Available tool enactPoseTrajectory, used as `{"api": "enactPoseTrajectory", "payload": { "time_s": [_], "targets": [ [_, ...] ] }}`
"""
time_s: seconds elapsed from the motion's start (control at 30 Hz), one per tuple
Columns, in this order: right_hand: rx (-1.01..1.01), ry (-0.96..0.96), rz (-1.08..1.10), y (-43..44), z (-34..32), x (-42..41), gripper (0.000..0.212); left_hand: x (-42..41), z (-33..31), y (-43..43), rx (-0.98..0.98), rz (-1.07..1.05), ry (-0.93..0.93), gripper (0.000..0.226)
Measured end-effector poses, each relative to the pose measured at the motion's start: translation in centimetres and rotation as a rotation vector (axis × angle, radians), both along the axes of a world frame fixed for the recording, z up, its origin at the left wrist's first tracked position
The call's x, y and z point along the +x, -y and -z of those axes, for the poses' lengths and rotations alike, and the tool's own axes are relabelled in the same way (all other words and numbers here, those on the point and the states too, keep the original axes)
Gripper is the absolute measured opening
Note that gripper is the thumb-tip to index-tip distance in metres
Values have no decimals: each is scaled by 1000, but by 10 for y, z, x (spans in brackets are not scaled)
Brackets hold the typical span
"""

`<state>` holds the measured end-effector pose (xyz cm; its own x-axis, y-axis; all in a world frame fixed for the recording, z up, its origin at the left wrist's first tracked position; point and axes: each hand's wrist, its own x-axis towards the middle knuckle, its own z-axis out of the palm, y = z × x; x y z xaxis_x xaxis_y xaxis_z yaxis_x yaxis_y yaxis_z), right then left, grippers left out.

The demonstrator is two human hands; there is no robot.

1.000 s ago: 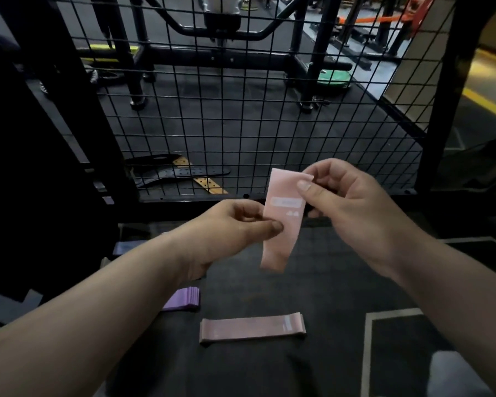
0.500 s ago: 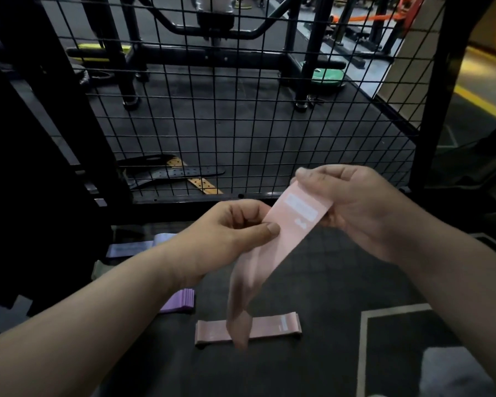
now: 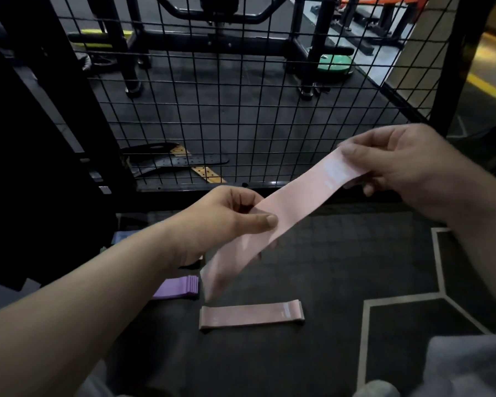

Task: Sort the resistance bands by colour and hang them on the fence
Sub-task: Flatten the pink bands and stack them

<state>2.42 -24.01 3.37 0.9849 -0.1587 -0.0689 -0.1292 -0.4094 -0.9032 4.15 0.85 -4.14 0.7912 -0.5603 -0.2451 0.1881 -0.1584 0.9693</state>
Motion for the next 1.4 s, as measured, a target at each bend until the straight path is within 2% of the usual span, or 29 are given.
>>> {"api": "enactPoseTrajectory", "payload": {
  "time_s": [0.13,0.3,0.47,0.57,0.67,0.8,0.9,1.07,1.17,1.2,1.23,1.3,1.37,1.4],
  "targets": [
    [-42,41,36,18,-10,1,11,6,1,-5,116,16,-9,12],
    [-307,110,165,36,-6,4,12,10,-1,-13,199,-30,-48,22],
    [-377,161,204,41,-2,6,11,16,3,-17,245,-182,-77,14],
    [-354,100,189,40,-4,6,2,19,4,-18,193,-290,-103,9],
    [-345,-4,174,41,-6,5,2,22,4,-23,136,-422,-128,6],
    [-350,-105,94,43,-8,4,7,25,4,-31,131,-527,-83,19],
    [-309,-124,49,45,-11,2,11,24,5,-31,174,-528,-40,18],
    [-232,5,-78,33,-14,-8,10,23,9,-23,373,-416,42,14],
    [-483,184,-233,21,-10,-12,6,16,14,-12,591,-253,181,16],
    [-567,232,-288,16,-7,-14,7,13,16,-7,615,-218,235,23],
    [-623,271,-342,8,-4,-16,7,10,17,-2,568,-185,274,35],
    [-682,327,-446,-9,3,-21,9,2,13,8,278,-86,251,54],
    [-698,341,-534,-25,11,-24,9,-6,7,16,-2,41,177,48],
    [-688,342,-561,-31,13,-25,9,-10,4,20,-79,74,157,40]
  ]
}}
